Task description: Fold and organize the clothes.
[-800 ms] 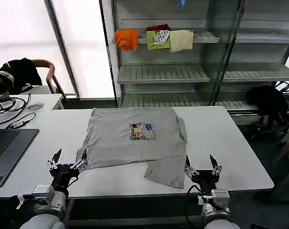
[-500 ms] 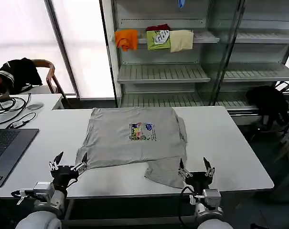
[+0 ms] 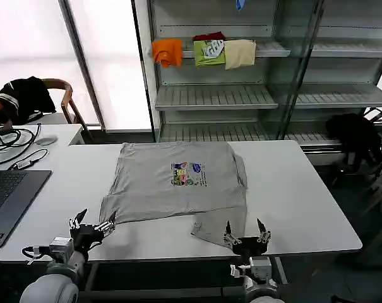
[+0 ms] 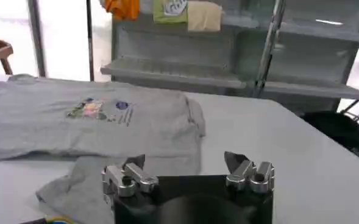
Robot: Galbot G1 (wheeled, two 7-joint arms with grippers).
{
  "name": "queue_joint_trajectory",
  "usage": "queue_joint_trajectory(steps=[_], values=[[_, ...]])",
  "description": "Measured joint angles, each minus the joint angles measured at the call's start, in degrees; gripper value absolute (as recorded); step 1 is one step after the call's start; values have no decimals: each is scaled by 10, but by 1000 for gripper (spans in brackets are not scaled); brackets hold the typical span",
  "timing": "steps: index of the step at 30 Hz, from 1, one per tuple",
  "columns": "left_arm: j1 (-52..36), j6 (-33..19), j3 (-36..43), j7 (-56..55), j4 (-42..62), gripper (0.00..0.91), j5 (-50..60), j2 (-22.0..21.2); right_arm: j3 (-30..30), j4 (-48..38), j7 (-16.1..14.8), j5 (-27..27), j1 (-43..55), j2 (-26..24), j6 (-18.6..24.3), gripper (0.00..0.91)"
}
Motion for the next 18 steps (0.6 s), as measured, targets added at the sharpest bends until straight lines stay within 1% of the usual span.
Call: queue_joint_trajectory(steps=[18], values=[[-14, -7, 6, 2, 53, 907, -6, 6, 5, -22, 6, 11, -6, 7, 4, 907]])
